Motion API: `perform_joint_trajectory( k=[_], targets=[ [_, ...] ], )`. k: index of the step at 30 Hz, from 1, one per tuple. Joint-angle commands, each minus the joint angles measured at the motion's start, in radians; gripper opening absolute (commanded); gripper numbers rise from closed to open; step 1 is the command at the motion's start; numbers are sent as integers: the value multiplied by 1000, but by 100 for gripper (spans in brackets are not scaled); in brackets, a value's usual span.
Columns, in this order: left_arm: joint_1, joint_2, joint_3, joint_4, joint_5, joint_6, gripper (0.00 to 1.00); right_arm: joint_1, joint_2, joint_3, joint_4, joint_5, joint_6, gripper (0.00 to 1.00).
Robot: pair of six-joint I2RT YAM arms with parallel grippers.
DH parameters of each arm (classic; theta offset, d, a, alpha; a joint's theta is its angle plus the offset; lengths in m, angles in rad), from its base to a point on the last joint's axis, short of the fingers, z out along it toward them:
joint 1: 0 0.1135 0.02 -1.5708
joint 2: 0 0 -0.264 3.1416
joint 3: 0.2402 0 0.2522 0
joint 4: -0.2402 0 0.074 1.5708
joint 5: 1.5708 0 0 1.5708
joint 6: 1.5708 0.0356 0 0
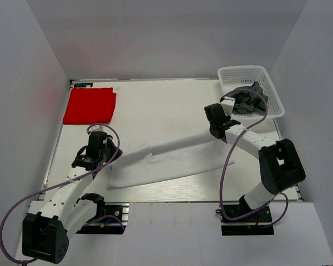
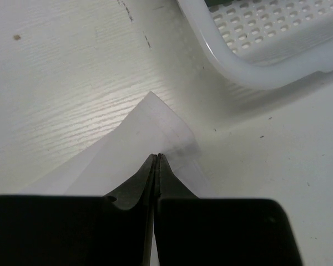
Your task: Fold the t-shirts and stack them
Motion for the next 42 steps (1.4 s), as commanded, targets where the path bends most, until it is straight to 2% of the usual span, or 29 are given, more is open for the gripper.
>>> perform_joint_trajectory(
  k=[1,2,3,4,6,7,8,9,12,13,17,23,26,29,37,41,42],
  targets=[
    [-1,-23,-60,-34,97,-33,0,0,-44,-41,-14,25,22,0],
    [-1,-23,-73,-34,115,-33,5,0,-42,-49,-14,9,25,0],
    [-1,-33,-82,-52,132,-47,12,0,-38,-54,-43,6,50,7],
    [-1,-33,-82,-91,157,-47,31,1,-33,-63,-57,6,61,17],
    [-1,-54,-70,-161,166,-56,53,4,-33,-74,-101,14,109,27],
    [-1,-80,-56,-217,166,-58,72,1,-39,-78,-126,15,111,38],
    [-12,-100,-45,-218,184,-58,80,-2,-44,-74,-153,3,111,44],
    [-12,-120,-36,-218,200,-58,99,-2,-52,-68,-181,-1,108,52],
    [-12,-178,5,-218,165,-58,100,7,-72,-22,-212,-32,94,88],
    [-12,-178,16,-208,151,-49,100,7,-81,-8,-194,-63,68,90],
    [-12,-134,68,-126,142,-29,100,18,-96,1,-120,-167,3,90],
    [-12,110,100,93,215,34,100,30,-38,-8,16,-308,-66,90],
    [-12,260,152,147,255,57,100,33,-6,-28,85,-397,-81,90],
    [-22,357,162,178,292,83,100,30,5,-54,115,-419,-66,90],
    [-78,455,131,212,370,119,100,24,10,-141,124,-383,-14,90],
    [-104,420,113,191,407,143,100,24,14,-150,113,-368,3,90],
    [-117,411,79,206,463,143,100,23,16,-150,115,-368,3,90]
  ],
)
